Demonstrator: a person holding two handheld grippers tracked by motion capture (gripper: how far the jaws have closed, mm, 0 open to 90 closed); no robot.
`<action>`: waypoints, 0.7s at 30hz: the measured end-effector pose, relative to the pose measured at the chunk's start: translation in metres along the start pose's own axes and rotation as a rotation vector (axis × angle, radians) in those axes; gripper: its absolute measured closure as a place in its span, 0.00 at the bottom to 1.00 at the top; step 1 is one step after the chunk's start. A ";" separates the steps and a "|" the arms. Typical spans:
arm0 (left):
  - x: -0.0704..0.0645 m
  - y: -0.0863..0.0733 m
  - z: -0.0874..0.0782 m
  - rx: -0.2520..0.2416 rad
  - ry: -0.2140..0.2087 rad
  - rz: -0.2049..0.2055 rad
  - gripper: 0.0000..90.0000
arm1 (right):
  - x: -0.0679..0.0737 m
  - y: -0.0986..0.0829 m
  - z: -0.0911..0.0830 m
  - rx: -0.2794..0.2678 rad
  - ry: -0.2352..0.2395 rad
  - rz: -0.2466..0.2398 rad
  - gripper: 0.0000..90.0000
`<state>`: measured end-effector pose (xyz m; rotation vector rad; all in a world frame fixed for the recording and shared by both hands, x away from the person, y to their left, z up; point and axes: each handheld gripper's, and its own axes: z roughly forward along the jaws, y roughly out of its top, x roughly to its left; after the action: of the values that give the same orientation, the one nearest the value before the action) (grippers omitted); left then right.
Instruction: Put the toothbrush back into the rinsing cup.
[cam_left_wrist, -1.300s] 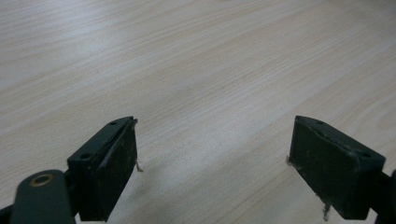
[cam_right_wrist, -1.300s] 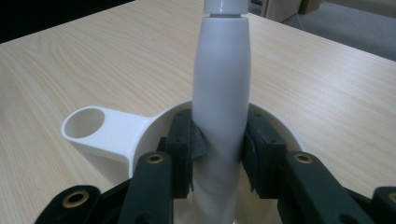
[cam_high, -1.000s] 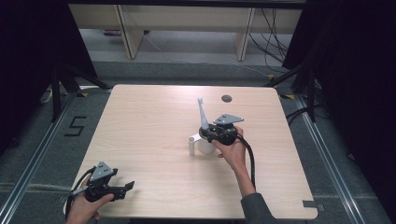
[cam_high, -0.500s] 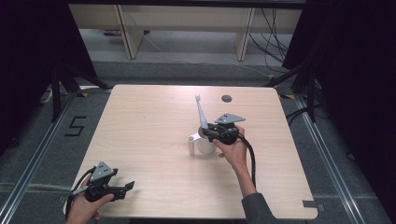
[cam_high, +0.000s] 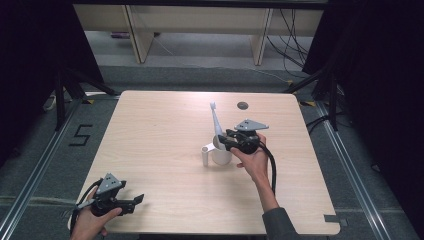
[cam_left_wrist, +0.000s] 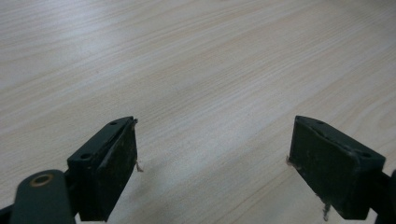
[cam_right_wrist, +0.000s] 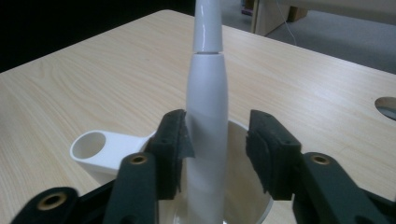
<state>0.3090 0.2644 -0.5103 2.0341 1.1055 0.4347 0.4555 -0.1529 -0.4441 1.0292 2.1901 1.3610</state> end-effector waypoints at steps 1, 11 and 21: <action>0.000 0.000 0.000 0.000 0.000 0.000 0.16 | -0.002 0.001 -0.001 -0.004 -0.005 -0.023 0.59; 0.000 0.000 0.000 0.000 0.001 0.000 0.16 | 0.000 0.003 -0.010 -0.024 -0.024 0.057 0.29; 0.000 0.000 0.000 -0.003 0.006 -0.004 0.16 | 0.000 0.005 -0.016 -0.045 -0.036 0.065 0.22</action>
<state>0.3090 0.2645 -0.5103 2.0290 1.1114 0.4399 0.4472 -0.1620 -0.4325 1.1082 2.1072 1.4023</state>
